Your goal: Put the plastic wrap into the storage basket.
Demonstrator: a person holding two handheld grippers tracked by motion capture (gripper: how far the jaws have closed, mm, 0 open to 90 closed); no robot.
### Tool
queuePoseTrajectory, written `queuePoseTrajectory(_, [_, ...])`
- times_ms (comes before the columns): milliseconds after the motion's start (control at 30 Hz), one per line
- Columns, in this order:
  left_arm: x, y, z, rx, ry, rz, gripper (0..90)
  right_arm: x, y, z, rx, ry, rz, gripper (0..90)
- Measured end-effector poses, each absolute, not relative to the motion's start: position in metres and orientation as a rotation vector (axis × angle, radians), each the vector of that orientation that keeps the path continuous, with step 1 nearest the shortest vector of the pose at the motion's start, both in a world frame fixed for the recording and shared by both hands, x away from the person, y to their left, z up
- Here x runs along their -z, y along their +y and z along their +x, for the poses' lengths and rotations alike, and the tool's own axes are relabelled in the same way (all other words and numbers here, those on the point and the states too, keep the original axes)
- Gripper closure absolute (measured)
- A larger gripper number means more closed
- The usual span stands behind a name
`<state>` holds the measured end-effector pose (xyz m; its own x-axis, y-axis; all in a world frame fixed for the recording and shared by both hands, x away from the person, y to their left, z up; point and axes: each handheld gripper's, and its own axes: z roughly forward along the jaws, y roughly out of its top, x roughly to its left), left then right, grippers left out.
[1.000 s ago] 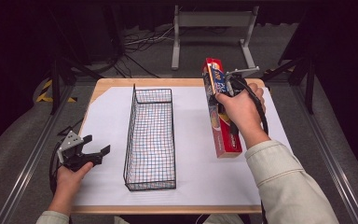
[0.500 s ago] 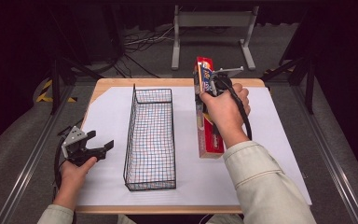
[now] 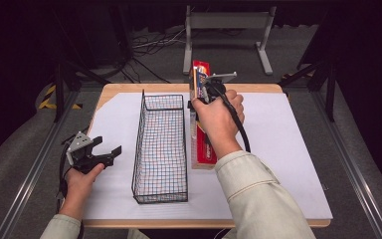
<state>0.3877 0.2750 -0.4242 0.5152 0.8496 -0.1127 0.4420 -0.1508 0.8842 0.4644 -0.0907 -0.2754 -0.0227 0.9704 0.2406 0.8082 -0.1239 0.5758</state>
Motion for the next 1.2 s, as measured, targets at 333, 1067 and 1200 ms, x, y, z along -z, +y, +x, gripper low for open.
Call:
queuePoseTrajectory(333, [0.428,0.277,0.388,-0.523,1.095,1.781,12.7,0.275,-0.072,0.463,-0.883,1.896,1.997,40.7])
queuePoseTrajectory(1067, [0.427,0.275,0.388,-0.533,1.085,1.785,12.7,0.283,-0.028,0.461,-0.931,1.901,2.016,40.5])
queuePoseTrajectory(1200, [0.427,0.276,0.389,-0.528,1.091,1.778,12.7,0.286,-0.022,0.462,-0.946,1.916,2.008,40.4])
